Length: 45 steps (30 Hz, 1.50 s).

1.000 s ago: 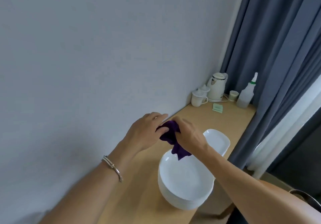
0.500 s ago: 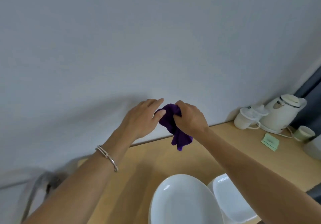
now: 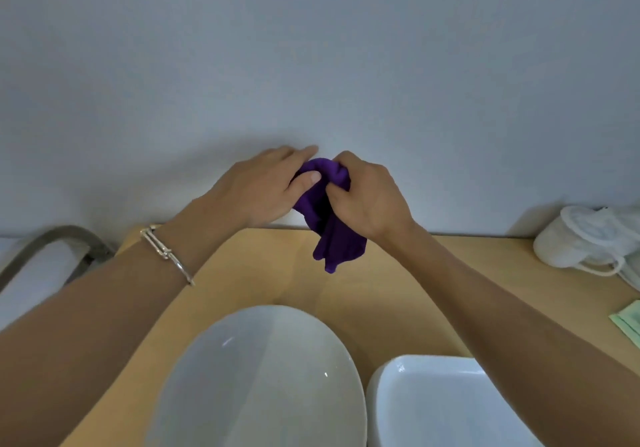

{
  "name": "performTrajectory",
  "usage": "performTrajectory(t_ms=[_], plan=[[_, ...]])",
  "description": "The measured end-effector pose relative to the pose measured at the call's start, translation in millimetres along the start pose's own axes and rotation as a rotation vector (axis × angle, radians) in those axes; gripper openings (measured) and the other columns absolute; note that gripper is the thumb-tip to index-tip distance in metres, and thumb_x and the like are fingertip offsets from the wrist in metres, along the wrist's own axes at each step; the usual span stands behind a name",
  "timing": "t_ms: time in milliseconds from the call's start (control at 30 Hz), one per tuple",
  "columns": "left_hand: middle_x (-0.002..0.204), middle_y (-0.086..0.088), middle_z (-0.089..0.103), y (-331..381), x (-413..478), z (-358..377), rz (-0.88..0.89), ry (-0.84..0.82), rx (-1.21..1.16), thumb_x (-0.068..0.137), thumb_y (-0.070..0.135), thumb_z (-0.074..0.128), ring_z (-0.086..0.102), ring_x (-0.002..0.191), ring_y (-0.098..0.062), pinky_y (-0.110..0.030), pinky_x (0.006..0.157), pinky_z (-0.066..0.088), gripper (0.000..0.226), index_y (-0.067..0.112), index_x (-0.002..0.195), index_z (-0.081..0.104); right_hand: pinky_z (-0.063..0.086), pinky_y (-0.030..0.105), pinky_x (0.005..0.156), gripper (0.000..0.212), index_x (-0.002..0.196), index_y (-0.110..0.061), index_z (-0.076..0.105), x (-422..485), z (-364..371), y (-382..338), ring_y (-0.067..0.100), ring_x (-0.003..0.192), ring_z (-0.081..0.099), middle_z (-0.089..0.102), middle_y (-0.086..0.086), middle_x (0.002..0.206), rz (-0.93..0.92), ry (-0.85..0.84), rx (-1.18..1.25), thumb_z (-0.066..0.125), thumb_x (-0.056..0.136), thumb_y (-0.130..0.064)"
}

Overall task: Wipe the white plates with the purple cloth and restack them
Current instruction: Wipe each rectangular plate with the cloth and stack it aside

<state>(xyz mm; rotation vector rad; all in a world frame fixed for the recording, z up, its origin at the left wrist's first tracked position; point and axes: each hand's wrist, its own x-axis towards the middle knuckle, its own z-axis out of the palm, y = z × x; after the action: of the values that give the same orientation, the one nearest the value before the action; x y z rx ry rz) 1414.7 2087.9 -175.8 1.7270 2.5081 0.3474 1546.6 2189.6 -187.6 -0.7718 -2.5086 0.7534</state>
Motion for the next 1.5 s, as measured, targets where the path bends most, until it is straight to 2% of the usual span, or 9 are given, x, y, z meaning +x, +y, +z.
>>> performTrajectory(t_ms=[200, 400, 767, 1000, 1100, 1267, 1333, 1433, 1500], plan=[[0.117, 0.004, 0.048, 23.8, -13.4, 12.1, 0.121, 0.033, 0.186, 0.103, 0.048, 0.027, 0.047, 0.123, -0.023, -0.041, 0.091, 0.04, 0.05, 0.034, 0.151, 0.029, 0.053, 0.038, 0.069, 0.016, 0.096, -0.019, 0.057, -40.0, -9.0, 26.1, 0.021, 0.076, 0.06, 0.063, -0.001, 0.08, -0.078, 0.171, 0.055, 0.048, 0.083, -0.016], [0.131, -0.006, 0.057, 82.0, -84.9, 31.6, 0.149, 0.237, 0.174, 0.104, 0.046, 0.037, 0.051, 0.122, -0.03, -0.046, 0.099, 0.041, 0.041, 0.025, 0.137, 0.048, 0.045, 0.023, 0.06, 0.014, 0.088, -0.022, 0.052, -127.2, -33.6, 41.0, 0.006, 0.067, 0.053, 0.056, -0.011, 0.074, -0.186, 0.338, 0.123, 0.046, 0.08, -0.013], [0.111, -0.001, 0.054, 202.8, -144.4, 76.2, 0.058, 0.288, 0.132, 0.1, 0.057, 0.035, 0.055, 0.109, -0.026, -0.033, 0.076, 0.035, 0.049, 0.025, 0.133, 0.051, 0.05, 0.04, 0.072, 0.026, 0.101, -0.022, 0.058, -241.1, -95.2, 69.1, 0.027, 0.081, 0.058, 0.063, -0.001, 0.087, -0.165, 0.469, -0.186, 0.046, 0.079, -0.014], [0.159, -0.003, 0.029, 188.7, -174.5, 115.4, 0.043, -0.006, 0.248, 0.096, 0.057, 0.048, 0.027, 0.146, -0.022, -0.037, 0.111, 0.028, 0.072, 0.025, 0.155, 0.023, 0.046, 0.034, 0.07, 0.019, 0.101, -0.027, 0.06, -280.8, -26.7, 112.1, 0.021, 0.09, 0.059, 0.062, -0.005, 0.092, -0.04, -0.037, -0.29, 0.056, 0.082, -0.028], [0.159, -0.004, 0.028, 181.3, -183.5, 117.3, 0.046, 0.002, 0.255, 0.097, 0.049, 0.052, 0.021, 0.147, -0.02, -0.035, 0.113, 0.024, 0.07, 0.023, 0.155, 0.025, 0.041, 0.028, 0.066, 0.035, 0.096, -0.03, 0.06, -279.0, -26.0, 107.5, 0.013, 0.084, 0.056, 0.057, -0.007, 0.091, -0.035, -0.246, -0.252, 0.058, 0.079, -0.06], [0.162, 0.004, 0.016, 188.4, -207.1, 155.3, 0.172, 0.236, -0.049, 0.102, 0.026, 0.041, 0.025, 0.144, -0.015, -0.031, 0.108, 0.033, 0.052, 0.021, 0.152, 0.026, 0.036, 0.04, 0.102, 0.068, 0.127, -0.042, 0.053, -269.0, -21.6, 117.9, 0.02, 0.122, 0.043, 0.051, -0.006, 0.125, 0.034, -0.142, -0.333, 0.034, 0.074, -0.082], [0.159, 0.01, 0.018, 191.0, -220.9, 186.3, 0.227, 0.32, -0.178, 0.095, 0.041, 0.029, 0.029, 0.14, -0.009, -0.028, 0.107, 0.04, 0.057, 0.025, 0.15, 0.027, 0.026, 0.047, 0.109, 0.077, 0.137, -0.043, 0.04, -271.9, -10.7, 127.0, 0.021, 0.134, 0.03, 0.041, -0.007, 0.14, 0.064, -0.14, -0.41, 0.032, 0.072, -0.084], [0.159, 0.02, -0.006, 182.9, -224.8, 224.9, 0.149, 0.312, -0.325, 0.082, 0.064, 0.012, -0.009, 0.145, 0.008, 0.0, 0.107, -0.001, 0.084, 0.028, 0.157, 0.006, 0.017, 0.052, 0.113, 0.07, 0.141, -0.044, 0.033, -275.3, -1.3, 136.2, 0.02, 0.139, 0.021, 0.033, -0.007, 0.148, 0.057, -0.122, -0.442, 0.042, 0.078, -0.074], [0.156, 0.02, -0.009, 179.4, -220.3, 234.1, 0.117, 0.326, -0.389, 0.081, 0.07, 0.014, -0.014, 0.141, 0.011, 0.002, 0.103, -0.009, 0.083, 0.031, 0.152, -0.005, 0.017, 0.052, 0.113, 0.068, 0.141, -0.045, 0.032, -275.6, -1.7, 139.5, 0.02, 0.138, 0.022, 0.034, -0.007, 0.148, 0.043, -0.091, -0.439, 0.046, 0.08, -0.069]])
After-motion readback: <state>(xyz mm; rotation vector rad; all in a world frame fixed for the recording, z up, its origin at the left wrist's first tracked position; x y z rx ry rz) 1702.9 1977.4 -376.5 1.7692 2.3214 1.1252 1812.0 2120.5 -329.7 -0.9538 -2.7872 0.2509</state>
